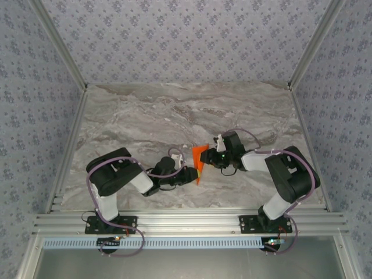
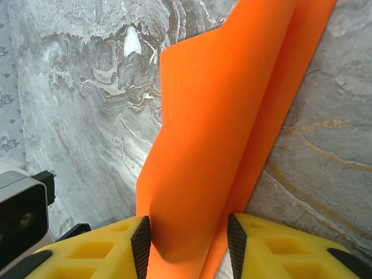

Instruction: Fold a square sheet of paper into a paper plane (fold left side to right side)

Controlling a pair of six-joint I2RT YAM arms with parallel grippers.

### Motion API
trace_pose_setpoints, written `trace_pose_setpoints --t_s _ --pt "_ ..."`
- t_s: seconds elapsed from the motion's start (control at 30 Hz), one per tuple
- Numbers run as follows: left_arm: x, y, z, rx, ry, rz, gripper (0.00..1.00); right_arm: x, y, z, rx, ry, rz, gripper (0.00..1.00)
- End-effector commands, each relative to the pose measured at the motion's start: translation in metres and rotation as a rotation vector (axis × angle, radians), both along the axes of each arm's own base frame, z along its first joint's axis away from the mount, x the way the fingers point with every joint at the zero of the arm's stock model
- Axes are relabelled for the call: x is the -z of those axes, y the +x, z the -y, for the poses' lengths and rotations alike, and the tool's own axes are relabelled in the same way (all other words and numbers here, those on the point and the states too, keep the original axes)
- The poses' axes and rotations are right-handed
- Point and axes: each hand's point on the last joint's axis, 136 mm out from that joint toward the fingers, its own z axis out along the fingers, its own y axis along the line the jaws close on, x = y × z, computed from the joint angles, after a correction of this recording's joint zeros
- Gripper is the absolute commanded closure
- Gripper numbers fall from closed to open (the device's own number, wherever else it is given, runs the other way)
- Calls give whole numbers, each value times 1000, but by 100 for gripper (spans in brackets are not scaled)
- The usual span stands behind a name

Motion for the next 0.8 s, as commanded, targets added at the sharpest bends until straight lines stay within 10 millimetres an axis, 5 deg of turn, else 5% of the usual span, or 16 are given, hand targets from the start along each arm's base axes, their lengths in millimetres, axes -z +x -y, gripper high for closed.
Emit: trace_pose_setpoints --t_s 0.0,0.13,0.37,0.77 --pt "-16 4 -3 -7 -33 33 77 21 -8 6 5 -65 -58 57" --pt "-25 8 -9 -17 -41 43 67 22 -8 7 2 -68 -62 57" --pt "-33 32 -31 -87 -56 24 64 21 -9 7 -4 -70 -58 57" --pt "-40 71 -18 -74 -98 12 64 20 -10 6 -14 -72 -57 57"
